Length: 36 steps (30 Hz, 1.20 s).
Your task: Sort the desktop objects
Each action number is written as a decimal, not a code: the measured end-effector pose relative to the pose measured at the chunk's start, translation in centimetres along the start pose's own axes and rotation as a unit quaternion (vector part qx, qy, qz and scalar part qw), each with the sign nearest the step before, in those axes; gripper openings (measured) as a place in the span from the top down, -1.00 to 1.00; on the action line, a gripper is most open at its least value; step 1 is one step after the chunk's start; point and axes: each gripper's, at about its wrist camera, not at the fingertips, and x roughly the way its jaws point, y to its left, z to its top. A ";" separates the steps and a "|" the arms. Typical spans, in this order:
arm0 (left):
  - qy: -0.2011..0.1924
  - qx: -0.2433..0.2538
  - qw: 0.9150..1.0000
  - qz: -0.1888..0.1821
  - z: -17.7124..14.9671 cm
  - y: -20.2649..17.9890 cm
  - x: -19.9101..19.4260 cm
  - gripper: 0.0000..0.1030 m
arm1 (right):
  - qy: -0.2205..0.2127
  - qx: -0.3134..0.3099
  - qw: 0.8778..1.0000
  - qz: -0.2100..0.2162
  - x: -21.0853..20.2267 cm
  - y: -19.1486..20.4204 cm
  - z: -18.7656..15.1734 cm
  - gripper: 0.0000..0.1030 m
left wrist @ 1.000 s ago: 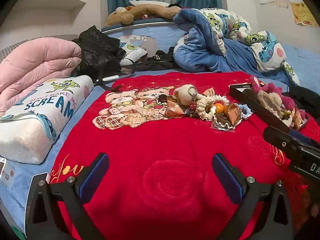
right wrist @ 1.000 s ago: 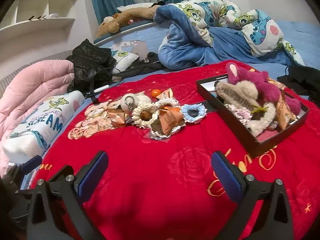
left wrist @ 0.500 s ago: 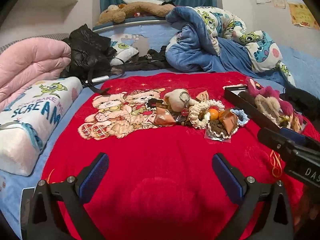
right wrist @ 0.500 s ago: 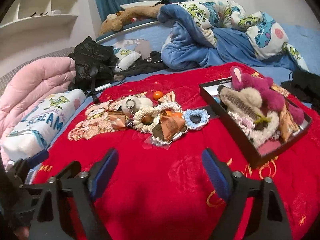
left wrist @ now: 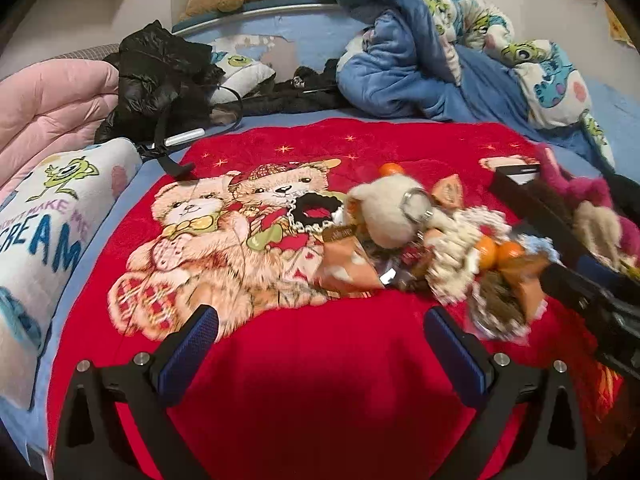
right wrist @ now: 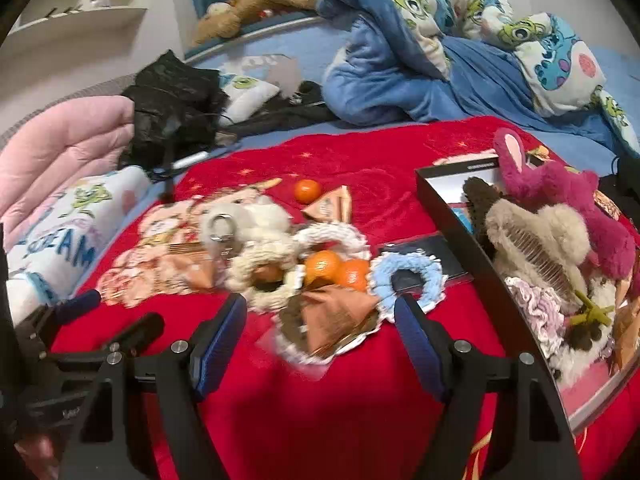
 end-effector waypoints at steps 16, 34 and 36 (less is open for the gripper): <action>0.042 0.013 0.999 -0.006 2.2 -0.3 7.3 -0.93 | 0.034 0.000 0.999 0.005 4.3 -0.8 -0.2 0.00; 0.052 -0.053 0.997 -0.025 1.7 1.6 7.3 0.03 | 0.039 0.032 0.999 0.005 4.6 -1.7 -0.4 0.16; 0.051 -0.054 0.997 -0.022 1.7 1.6 7.1 0.04 | 0.041 0.037 0.998 0.005 4.4 -1.9 -0.5 0.16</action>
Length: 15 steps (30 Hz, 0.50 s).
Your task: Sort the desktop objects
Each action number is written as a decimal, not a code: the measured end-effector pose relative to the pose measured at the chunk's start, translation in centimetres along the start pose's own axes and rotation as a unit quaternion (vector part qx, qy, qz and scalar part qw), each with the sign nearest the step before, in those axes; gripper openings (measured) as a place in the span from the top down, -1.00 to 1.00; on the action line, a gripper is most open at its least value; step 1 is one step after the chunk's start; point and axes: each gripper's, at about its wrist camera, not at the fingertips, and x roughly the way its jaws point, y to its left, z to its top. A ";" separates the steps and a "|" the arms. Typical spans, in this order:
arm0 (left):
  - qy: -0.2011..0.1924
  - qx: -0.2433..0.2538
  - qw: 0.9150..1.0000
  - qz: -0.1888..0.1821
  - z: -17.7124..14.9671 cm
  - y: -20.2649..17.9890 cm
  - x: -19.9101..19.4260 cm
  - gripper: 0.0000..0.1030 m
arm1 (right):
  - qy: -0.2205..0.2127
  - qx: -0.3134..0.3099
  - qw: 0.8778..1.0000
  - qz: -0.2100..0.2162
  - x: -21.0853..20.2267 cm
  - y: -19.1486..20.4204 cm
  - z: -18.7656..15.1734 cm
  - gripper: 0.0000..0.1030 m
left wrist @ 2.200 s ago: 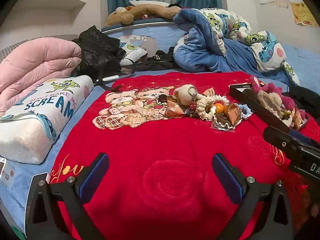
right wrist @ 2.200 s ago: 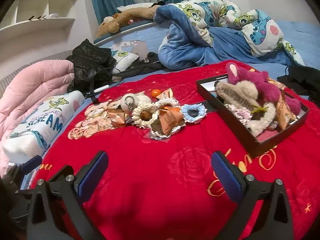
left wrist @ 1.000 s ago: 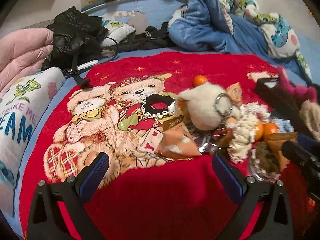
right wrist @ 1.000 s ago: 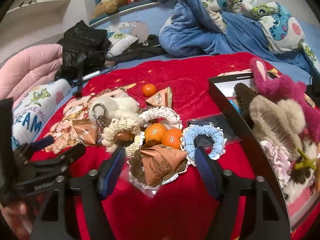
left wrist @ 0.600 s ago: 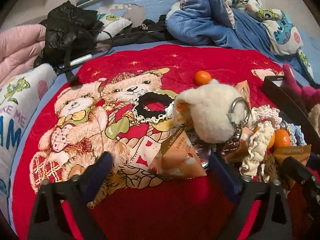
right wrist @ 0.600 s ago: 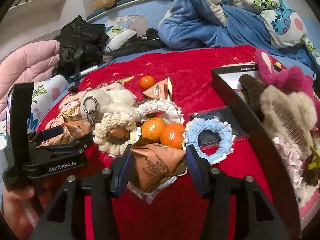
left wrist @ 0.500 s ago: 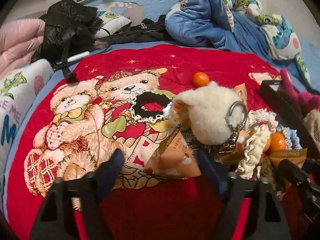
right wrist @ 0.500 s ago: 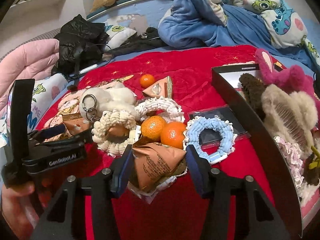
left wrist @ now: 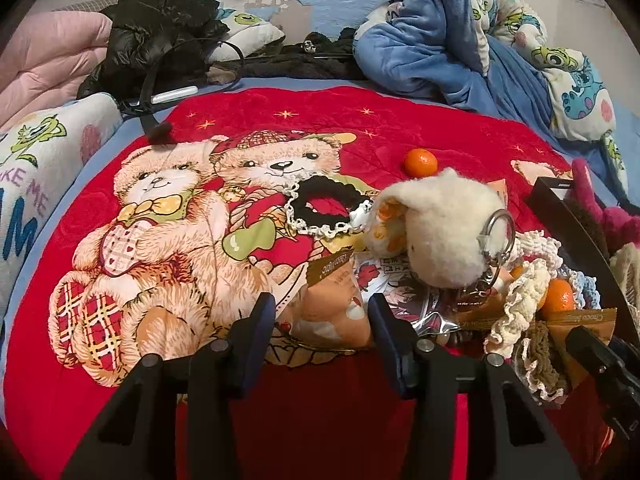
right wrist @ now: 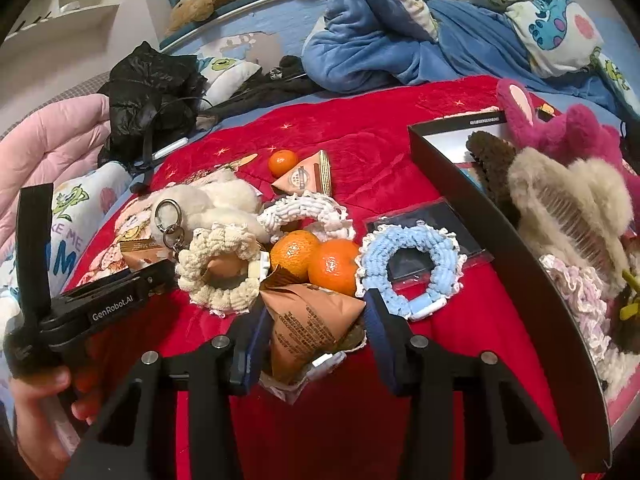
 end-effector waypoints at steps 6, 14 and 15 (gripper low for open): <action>-0.004 -0.009 1.000 0.004 -0.1 0.3 -0.5 0.12 | 0.000 -0.006 1.000 -0.006 -0.3 0.3 -0.1 0.17; -0.006 -0.010 1.000 0.003 0.0 0.3 -0.9 0.21 | -0.005 -0.004 1.000 -0.004 -1.0 0.5 0.0 0.17; -0.007 -0.010 1.000 0.003 0.0 0.3 -0.9 0.22 | -0.007 -0.004 1.000 -0.004 -1.1 0.5 0.0 0.17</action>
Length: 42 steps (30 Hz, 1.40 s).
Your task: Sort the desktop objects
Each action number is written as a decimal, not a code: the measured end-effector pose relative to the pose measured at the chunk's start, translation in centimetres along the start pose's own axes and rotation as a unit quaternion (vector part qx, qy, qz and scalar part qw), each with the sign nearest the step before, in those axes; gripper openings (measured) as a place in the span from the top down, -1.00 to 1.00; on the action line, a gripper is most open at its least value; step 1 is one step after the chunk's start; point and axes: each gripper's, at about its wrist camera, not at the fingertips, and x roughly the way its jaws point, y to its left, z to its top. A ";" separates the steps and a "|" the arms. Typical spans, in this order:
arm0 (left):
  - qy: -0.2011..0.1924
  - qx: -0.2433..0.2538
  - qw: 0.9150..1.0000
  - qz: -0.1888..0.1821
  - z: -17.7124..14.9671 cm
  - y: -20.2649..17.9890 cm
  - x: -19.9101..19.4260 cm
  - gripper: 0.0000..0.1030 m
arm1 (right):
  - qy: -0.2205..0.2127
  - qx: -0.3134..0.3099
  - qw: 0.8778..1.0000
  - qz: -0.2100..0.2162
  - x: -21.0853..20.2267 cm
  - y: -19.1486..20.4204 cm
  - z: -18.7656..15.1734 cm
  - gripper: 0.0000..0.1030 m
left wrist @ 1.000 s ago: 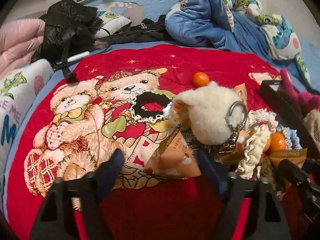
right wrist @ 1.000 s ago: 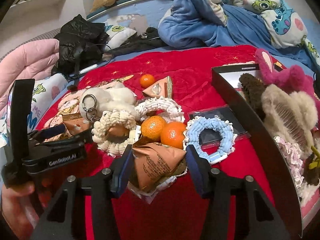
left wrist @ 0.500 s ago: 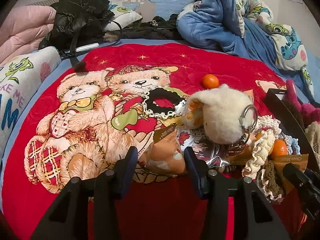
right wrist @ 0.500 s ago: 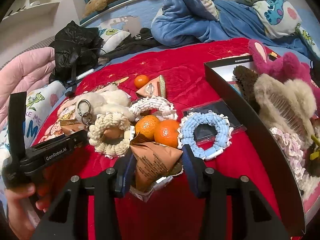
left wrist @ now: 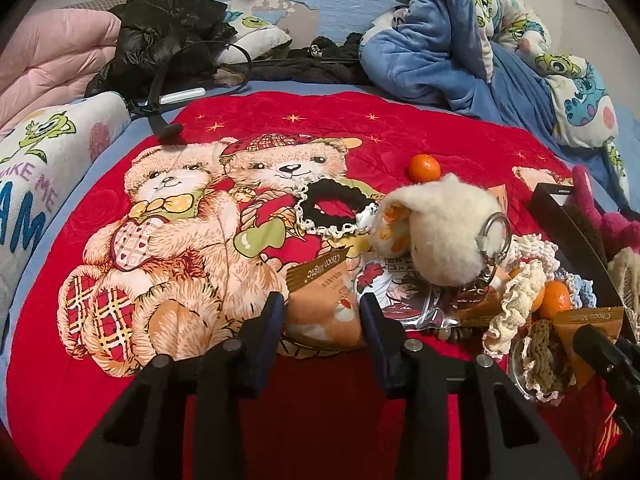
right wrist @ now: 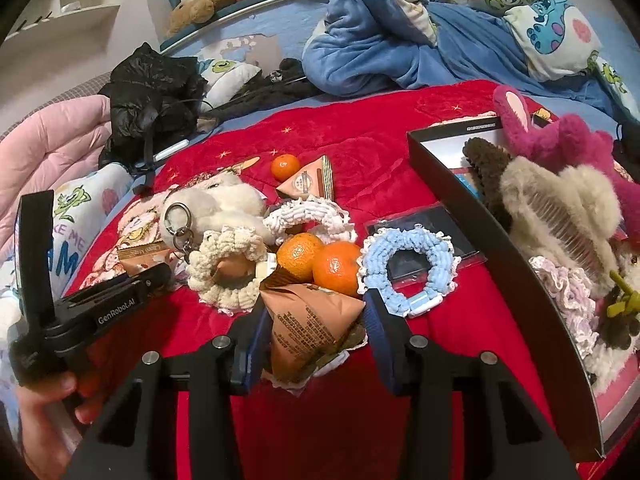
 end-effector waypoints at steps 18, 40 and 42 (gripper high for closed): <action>-0.024 -0.015 0.999 0.022 -0.4 2.3 -3.5 0.31 | -0.023 -0.002 1.000 0.017 -1.6 0.8 0.9 0.17; -0.058 0.036 0.997 -0.031 -1.2 -4.0 -9.4 0.31 | -0.032 -0.023 0.999 0.011 -3.4 1.1 0.4 0.17; -0.061 0.041 0.997 -0.036 -1.3 -4.9 -9.7 0.31 | -0.033 -0.026 0.999 0.006 -3.8 0.7 0.4 0.17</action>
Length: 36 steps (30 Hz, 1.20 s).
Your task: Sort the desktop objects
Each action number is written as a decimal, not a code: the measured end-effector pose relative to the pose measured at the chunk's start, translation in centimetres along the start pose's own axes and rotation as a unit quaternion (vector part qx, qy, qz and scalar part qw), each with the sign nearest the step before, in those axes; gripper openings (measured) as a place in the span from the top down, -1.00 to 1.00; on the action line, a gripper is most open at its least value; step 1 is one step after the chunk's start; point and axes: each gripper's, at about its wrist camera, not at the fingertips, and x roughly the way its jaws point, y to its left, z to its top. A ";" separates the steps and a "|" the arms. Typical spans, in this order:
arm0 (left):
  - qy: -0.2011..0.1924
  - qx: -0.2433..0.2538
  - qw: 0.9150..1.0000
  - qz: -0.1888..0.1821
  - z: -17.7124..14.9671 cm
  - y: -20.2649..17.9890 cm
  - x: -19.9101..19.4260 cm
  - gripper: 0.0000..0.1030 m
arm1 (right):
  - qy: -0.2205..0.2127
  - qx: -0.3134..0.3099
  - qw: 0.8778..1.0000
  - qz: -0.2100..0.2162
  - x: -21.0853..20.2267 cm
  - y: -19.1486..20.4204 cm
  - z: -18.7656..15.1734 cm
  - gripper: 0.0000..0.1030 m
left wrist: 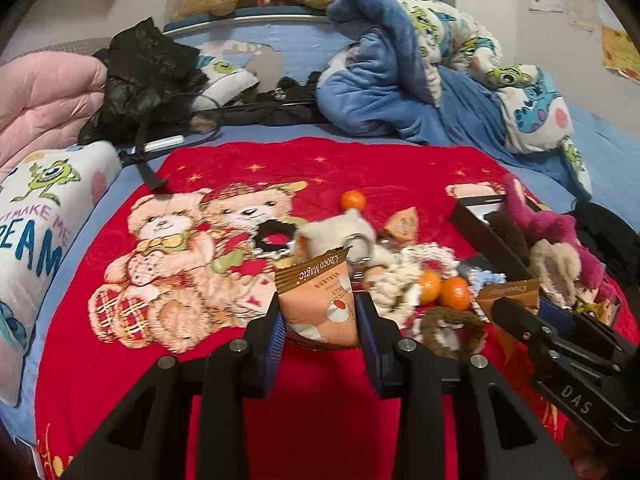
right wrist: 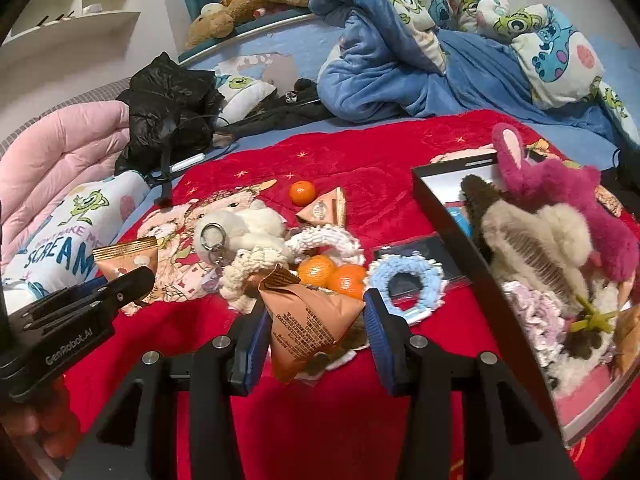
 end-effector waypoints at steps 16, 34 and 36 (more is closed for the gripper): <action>-0.001 0.038 0.998 -0.042 -0.2 -7.8 -0.6 0.31 | -0.020 0.010 0.999 -0.043 -4.0 -6.3 0.3 0.17; 0.001 0.085 0.992 -0.098 -1.0 -17.9 -1.0 0.31 | -0.048 0.076 0.992 -0.092 -10.0 -15.7 -0.4 0.16; 0.002 0.086 0.991 -0.105 -1.1 -18.7 -0.9 0.31 | -0.048 0.080 0.991 -0.096 -10.4 -16.4 -0.5 0.16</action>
